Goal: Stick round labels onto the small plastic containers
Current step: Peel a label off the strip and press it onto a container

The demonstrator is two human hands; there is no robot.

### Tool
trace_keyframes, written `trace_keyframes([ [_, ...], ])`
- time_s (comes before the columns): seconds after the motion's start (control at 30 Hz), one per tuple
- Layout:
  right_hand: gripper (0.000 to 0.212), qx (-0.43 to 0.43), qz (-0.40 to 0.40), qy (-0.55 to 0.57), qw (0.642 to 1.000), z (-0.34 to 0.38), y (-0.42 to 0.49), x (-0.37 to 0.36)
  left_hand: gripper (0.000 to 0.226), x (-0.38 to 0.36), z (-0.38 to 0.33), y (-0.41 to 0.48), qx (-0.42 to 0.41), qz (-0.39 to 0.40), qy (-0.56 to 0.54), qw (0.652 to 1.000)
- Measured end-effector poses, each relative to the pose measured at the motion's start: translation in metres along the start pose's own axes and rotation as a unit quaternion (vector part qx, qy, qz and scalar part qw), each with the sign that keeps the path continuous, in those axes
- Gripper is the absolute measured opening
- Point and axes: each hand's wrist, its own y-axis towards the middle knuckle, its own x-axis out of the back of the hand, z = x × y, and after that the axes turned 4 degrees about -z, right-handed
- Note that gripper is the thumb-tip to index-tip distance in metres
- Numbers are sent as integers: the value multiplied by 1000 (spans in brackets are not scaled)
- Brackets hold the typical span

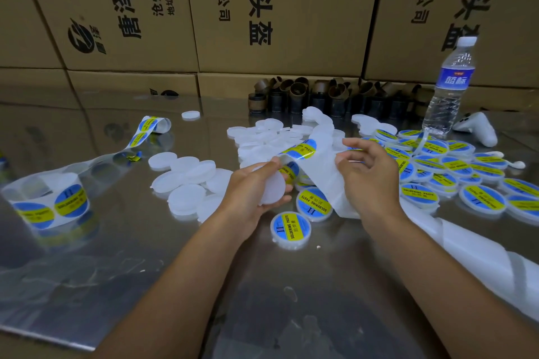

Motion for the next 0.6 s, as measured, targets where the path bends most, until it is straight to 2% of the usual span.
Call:
trace_keyframes([
  [0.13, 29, -22, 26, 46, 998, 6, -2, 0, 31, -4, 0, -1, 24, 21, 37, 999],
  [0.23, 26, -49, 79, 55, 994, 9, -3, 2, 40, -6, -1, 1, 31, -2, 13, 999],
  [0.4, 27, -45, 128, 23, 991, 9, -4, 3, 32, -5, 1, 5, -11, -49, -25, 998],
  [0.5, 28, 25, 104, -64, 992, 4, -8, -1, 15, -5, 0, 2, -66, -45, -13, 997],
  [0.6, 25, 170, 71, -195, 963, 1, -16, -4, 22, -6, 0, 1, -104, -40, -4, 994],
])
